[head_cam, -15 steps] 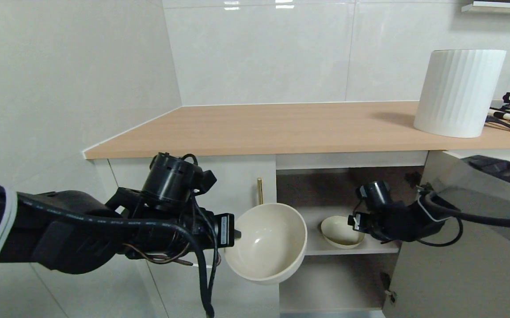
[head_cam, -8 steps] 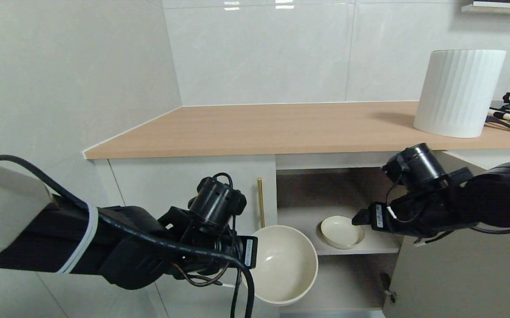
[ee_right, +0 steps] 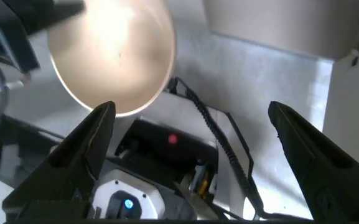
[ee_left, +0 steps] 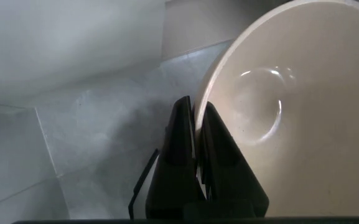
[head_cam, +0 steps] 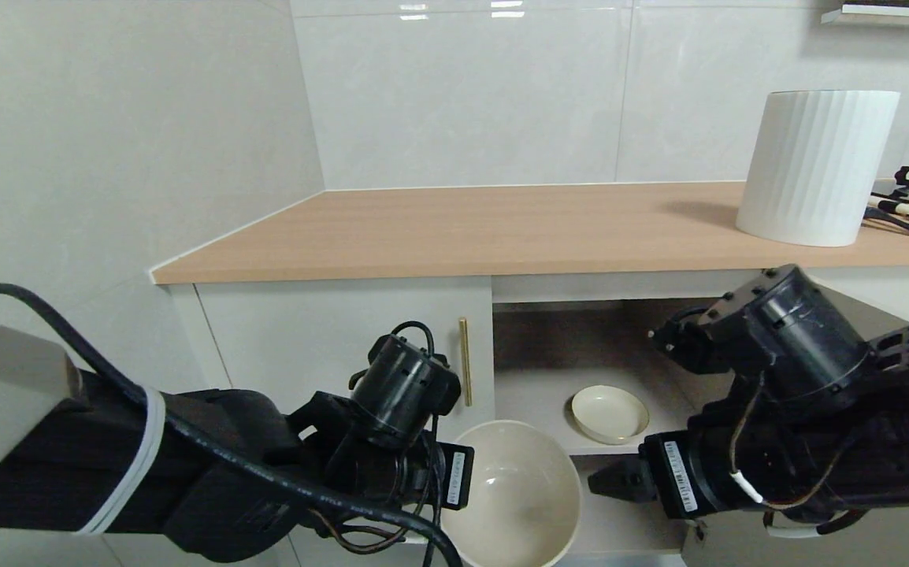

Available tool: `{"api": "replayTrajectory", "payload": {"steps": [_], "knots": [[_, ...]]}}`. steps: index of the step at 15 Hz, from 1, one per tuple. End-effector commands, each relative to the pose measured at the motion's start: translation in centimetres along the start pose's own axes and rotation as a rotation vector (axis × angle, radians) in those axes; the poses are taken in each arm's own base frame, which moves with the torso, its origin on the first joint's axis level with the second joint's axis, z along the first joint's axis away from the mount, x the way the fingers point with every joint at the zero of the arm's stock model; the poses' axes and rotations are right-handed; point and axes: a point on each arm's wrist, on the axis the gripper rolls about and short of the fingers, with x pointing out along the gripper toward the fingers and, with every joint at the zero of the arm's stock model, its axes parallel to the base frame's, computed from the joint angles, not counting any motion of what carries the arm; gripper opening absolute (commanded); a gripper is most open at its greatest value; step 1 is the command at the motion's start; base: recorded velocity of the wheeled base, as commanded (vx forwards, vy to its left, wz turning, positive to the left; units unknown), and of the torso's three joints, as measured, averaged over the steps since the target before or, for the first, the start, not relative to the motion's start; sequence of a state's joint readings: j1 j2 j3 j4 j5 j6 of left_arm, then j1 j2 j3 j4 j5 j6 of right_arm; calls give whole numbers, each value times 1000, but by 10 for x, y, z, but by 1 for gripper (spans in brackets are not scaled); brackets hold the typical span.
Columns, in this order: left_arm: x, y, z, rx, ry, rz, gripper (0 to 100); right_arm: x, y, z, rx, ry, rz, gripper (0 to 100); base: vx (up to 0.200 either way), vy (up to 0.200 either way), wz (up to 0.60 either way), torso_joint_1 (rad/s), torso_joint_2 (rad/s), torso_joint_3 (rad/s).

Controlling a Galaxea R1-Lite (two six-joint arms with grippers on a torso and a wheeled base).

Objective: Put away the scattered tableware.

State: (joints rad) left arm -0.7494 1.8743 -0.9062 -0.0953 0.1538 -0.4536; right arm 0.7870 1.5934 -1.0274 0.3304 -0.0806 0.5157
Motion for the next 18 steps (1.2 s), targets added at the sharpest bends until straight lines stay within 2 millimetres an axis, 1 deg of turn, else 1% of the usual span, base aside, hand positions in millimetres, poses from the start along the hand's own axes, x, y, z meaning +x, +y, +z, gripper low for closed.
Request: {"api": "replayTrajectory", "payload": {"steps": [1, 5, 6, 9, 10, 18], "knots": [[-12, -2, 0, 11, -23, -21, 0, 34, 5, -6, -19, 85, -57, 100, 0, 0, 0, 0, 0, 0], [-14, -7, -5, 32, -14, -32, 0, 52, 6, -6, -5, 87, -74, 100, 0, 0, 0, 0, 0, 0], [-18, -7, -6, 46, -20, -35, 0, 58, 7, -5, 3, 82, -89, 100, 0, 0, 0, 0, 0, 0], [-20, -9, -8, 59, -18, -42, 0, 60, 7, -5, 8, 72, -96, 100, 0, 0, 0, 0, 0, 0], [-20, -9, -8, 60, -18, -42, 0, 60, 7, -5, 11, 72, -96, 0, 0, 0, 0, 0, 0, 0], [-19, -9, -9, 59, -15, -41, 0, 64, 6, -6, 8, 73, -120, 0, 0, 0, 0, 0, 0, 0]]}}
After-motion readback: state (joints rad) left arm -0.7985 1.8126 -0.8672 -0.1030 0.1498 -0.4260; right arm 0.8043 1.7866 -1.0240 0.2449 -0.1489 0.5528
